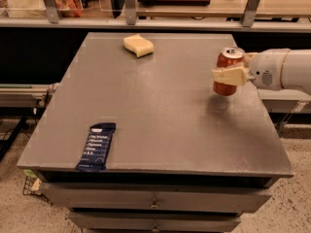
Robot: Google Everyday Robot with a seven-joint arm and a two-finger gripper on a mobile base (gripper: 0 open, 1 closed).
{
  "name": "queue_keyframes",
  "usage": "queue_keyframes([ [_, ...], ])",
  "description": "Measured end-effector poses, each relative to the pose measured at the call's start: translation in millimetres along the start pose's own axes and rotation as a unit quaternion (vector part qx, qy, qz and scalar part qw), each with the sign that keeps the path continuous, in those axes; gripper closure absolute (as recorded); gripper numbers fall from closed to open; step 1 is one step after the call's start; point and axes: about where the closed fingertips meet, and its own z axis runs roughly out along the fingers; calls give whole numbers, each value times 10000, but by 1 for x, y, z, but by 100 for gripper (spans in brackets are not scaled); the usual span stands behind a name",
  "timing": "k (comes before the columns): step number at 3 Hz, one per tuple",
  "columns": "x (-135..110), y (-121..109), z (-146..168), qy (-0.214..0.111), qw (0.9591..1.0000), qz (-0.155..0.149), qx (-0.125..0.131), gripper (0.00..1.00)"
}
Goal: Move coke can near rxbar blueberry
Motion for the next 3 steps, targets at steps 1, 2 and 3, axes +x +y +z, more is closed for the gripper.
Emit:
queue_keyframes([
  [1,1,1,1,6,10000,13,-22,100],
  [2,1,51,32,-215,9977,36,-649,100],
  [3,-1,109,56,-469,9908,34,-1271,100],
])
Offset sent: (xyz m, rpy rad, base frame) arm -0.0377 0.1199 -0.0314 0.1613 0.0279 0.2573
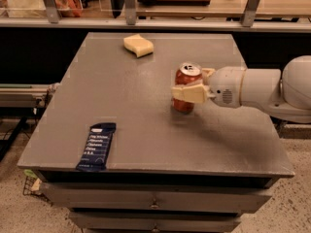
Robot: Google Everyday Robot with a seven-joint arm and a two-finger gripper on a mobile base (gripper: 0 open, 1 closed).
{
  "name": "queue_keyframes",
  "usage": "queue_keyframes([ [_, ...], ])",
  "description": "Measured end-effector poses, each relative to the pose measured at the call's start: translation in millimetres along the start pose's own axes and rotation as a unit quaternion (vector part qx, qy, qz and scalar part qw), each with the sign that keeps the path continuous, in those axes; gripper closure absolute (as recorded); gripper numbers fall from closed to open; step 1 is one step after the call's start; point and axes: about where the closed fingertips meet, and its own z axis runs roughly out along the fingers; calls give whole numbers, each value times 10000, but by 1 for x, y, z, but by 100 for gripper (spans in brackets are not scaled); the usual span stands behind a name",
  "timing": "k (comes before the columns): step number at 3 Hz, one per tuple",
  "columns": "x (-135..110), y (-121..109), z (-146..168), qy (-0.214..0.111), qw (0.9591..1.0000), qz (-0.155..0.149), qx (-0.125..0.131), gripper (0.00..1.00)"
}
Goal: Move coke can near rxbar blueberry
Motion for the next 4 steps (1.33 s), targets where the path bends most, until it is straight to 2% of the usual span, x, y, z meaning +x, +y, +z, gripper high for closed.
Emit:
queue_keyframes([
  [1,-12,42,21,-243,9986,-139,-458,100],
  [2,-31,71,27,-508,9956,-362,-694,100],
  [3,-36,93,34,-609,9929,-441,-923,100],
  [4,-24,106,47,-580,9916,-310,-1118,100],
])
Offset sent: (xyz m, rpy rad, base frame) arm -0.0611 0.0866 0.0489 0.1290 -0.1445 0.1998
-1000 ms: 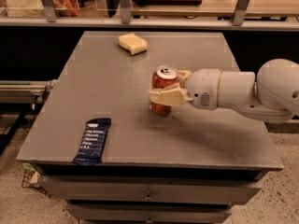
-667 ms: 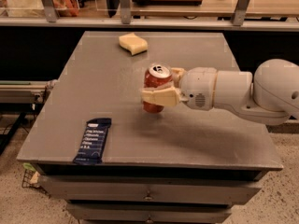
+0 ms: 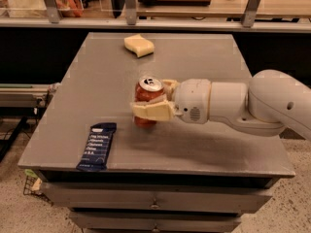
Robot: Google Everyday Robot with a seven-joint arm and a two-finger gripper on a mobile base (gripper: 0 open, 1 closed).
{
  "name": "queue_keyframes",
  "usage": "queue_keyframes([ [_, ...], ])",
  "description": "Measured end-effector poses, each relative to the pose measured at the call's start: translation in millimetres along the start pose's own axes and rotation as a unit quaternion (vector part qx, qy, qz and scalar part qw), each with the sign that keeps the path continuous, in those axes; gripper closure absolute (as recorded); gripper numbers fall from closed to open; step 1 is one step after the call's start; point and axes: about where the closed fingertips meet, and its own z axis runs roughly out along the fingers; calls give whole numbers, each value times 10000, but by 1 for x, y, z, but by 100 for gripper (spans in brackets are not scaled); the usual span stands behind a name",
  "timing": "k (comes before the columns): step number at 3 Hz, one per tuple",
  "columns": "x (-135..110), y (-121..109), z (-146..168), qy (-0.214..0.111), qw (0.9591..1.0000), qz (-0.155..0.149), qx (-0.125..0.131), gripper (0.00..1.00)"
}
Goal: Move coke can near rxbar blueberry
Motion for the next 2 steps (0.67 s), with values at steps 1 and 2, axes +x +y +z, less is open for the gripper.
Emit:
queue_keyframes([
  [1,15,8,14,109,9996,162,-186,88],
  [2,15,12,19,159,9993,203,-268,57],
])
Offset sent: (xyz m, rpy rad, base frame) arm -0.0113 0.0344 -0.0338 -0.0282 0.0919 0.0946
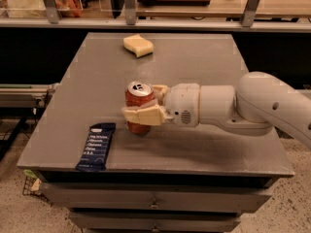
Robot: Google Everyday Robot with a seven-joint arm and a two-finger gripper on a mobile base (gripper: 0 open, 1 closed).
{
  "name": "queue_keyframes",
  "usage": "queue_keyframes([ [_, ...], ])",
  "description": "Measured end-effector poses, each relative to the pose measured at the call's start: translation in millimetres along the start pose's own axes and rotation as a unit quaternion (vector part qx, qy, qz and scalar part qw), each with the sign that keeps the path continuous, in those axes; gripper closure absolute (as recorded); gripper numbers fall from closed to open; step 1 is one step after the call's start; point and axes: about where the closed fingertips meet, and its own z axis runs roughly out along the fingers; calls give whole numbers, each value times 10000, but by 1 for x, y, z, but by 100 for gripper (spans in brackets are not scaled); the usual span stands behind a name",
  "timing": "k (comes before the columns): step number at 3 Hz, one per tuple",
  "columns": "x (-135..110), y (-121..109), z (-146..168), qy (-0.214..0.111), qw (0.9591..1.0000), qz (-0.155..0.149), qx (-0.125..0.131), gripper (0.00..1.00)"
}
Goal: Move coke can near rxbar blueberry
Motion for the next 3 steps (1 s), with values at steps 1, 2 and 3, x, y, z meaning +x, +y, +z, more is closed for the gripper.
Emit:
queue_keyframes([
  [1,-1,0,0,0,10000,0,0,35],
  [2,1,3,4,15,10000,11,-59,3],
  [3,5,7,10,40,9999,30,-158,0],
])
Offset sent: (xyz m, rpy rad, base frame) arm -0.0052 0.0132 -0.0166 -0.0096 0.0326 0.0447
